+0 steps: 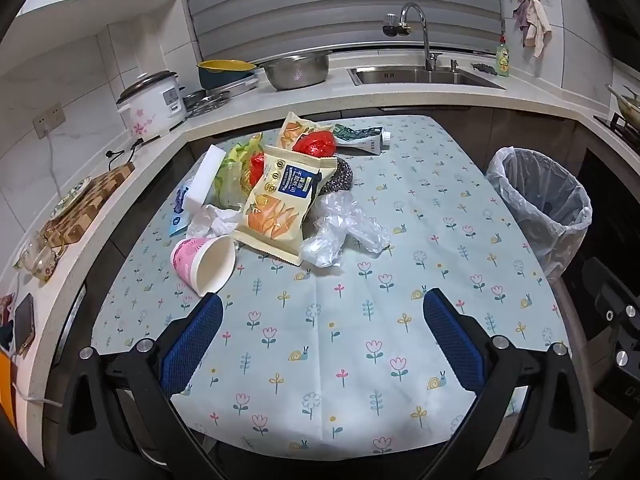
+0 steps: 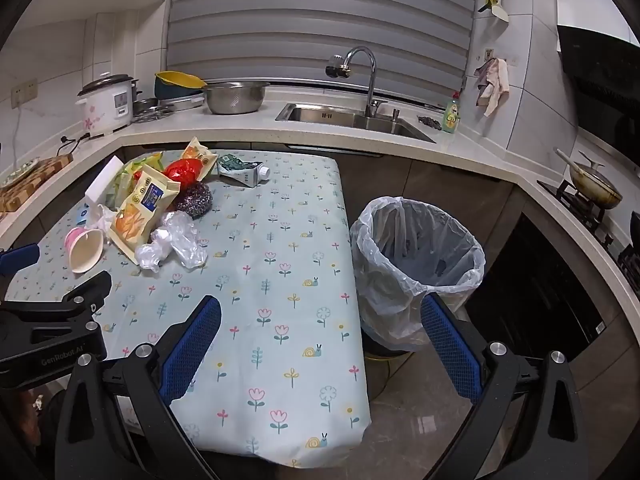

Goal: Collect trash

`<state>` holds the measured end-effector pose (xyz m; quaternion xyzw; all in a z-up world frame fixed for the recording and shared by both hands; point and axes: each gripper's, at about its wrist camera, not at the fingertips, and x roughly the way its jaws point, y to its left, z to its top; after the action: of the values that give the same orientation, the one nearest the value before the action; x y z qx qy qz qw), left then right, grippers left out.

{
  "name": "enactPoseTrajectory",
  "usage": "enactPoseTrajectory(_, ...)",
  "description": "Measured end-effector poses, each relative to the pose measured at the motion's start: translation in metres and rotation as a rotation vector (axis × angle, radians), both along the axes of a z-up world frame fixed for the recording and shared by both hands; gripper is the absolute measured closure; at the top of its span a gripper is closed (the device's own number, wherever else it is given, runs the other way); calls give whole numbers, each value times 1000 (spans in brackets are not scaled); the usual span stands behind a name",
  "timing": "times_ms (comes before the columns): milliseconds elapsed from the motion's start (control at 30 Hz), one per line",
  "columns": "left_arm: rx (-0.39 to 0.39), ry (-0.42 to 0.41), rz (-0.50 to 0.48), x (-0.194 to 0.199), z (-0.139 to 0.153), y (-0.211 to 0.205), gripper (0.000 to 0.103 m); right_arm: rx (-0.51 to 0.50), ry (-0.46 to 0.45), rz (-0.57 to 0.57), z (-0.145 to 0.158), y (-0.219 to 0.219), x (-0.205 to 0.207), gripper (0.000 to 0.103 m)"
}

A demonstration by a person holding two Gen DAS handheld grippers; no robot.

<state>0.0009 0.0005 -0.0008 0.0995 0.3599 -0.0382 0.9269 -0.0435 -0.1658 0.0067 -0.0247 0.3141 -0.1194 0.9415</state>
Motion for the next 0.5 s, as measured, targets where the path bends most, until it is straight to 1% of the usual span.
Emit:
enactPoseTrajectory(200, -11, 15, 18, 6, 0, 4, 7, 3, -3, 1, 1, 1, 0, 7)
enactPoseTrajectory(233, -7, -14, 6, 0, -1, 2, 7, 2, -3, 1, 1, 1, 0, 7)
enactPoseTrajectory(500, -6, -5, -1, 4, 6, 7, 7, 0, -4, 2, 1, 2, 0, 7)
